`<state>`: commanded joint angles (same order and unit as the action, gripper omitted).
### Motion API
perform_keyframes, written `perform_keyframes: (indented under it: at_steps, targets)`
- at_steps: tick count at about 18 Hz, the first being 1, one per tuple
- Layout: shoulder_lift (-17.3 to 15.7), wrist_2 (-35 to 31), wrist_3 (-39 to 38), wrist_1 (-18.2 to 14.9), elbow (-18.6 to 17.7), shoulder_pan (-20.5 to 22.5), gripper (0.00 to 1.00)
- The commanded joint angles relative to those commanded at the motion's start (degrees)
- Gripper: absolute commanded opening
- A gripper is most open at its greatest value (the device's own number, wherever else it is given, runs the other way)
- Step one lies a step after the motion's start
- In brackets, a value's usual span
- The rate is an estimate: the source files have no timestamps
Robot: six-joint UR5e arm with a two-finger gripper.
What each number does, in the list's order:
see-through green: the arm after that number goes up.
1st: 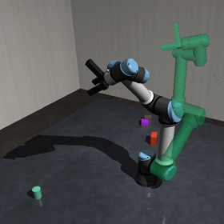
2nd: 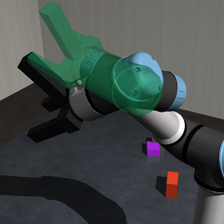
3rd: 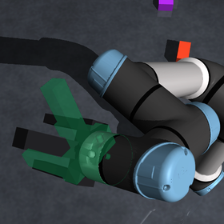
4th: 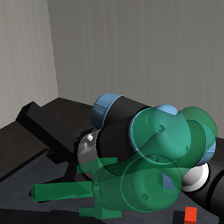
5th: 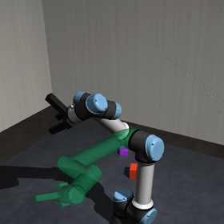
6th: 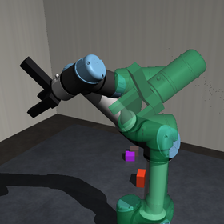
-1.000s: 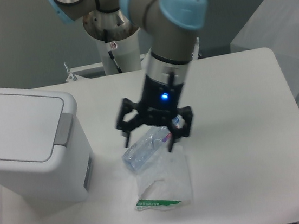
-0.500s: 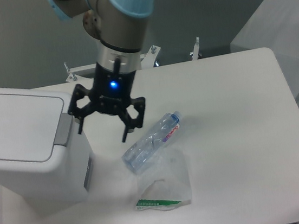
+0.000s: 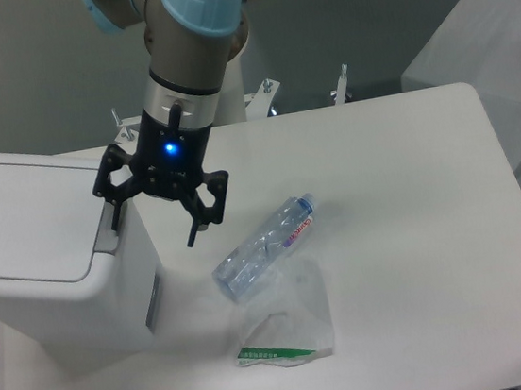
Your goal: Open the trash can
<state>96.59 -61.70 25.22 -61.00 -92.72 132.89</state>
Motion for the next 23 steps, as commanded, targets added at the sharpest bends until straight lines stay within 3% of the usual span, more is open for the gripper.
perform_keyframes:
  at_steps: [16,19,23]
  targets:
    - [0.18,0.26,0.26,0.09,0.79,0.17,1.0]
    - [-0.09,0.35,0.18,0.0,1.49,1.31,1.0]
    - [-0.09,0.79,0.87,0.09,2.46,6.67,1.0]
